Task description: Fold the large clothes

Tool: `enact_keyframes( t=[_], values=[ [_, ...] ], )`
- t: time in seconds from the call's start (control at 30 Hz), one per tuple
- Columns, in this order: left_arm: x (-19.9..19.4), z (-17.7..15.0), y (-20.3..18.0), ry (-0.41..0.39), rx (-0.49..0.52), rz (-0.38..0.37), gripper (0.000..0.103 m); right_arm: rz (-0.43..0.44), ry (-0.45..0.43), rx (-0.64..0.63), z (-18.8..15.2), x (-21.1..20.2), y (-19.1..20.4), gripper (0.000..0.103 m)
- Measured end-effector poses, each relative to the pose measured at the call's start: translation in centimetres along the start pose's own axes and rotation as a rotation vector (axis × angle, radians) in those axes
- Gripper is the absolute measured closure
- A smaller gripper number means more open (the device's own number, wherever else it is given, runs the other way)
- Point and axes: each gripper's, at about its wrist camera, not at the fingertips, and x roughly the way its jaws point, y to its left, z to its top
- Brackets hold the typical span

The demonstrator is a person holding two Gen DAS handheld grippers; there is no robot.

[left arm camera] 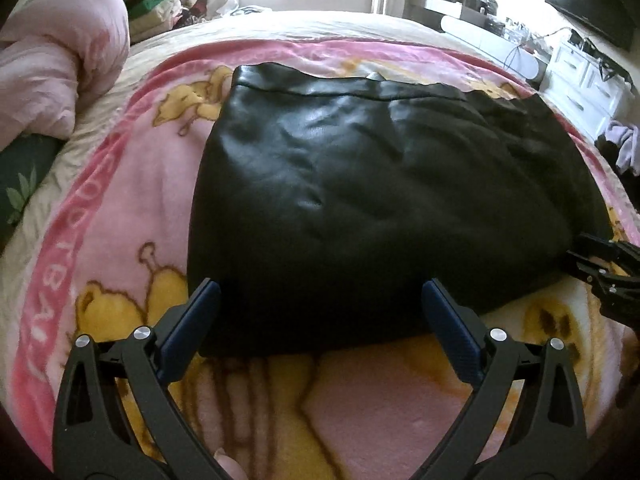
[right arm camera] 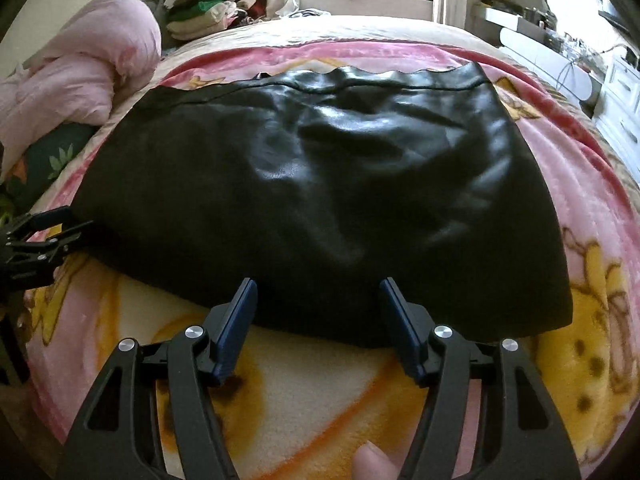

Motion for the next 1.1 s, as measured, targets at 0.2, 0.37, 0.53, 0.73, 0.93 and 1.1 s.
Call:
enact_keyframes(
  t=[0.2, 0.37, 0.53, 0.73, 0.93, 1.1],
  values=[
    [-0.9, 0.2, 0.5, -0.016, -0.030, 0.003, 0.009, 0.001, -0.041, 0.015, 0.4, -1.9, 0.5, 0.039],
    [-1.5, 0.7, 1.7, -0.034, -0.075, 0.009, 0.009, 0.030, -0.079, 0.019, 0.9, -2.9, 1.5, 0.039],
    [-2.0, 1.0, 3.2, -0.051, -0.117, 0.028, 0.009, 0.051, -0.115, -0.014, 1.9, -3.3, 3.7, 0.039],
    [-1.9, 1.3, 4.9, -0.058, -0.167, 0.033, 0.009, 0.060, -0.121, -0.071, 2.8, -2.4, 6.7, 0.046],
    [-1.3, 1.6, 6.0, -0.065, -0.213, 0.030, 0.009, 0.074, -0.069, -0.047, 3.2, -0.2, 7.5, 0.052],
    [-0.5, 2.0, 6.5, -0.058, -0.243, -0.003, 0.009, 0.063, -0.027, -0.028, 2.3, 2.4, 7.4, 0.052]
  ],
)
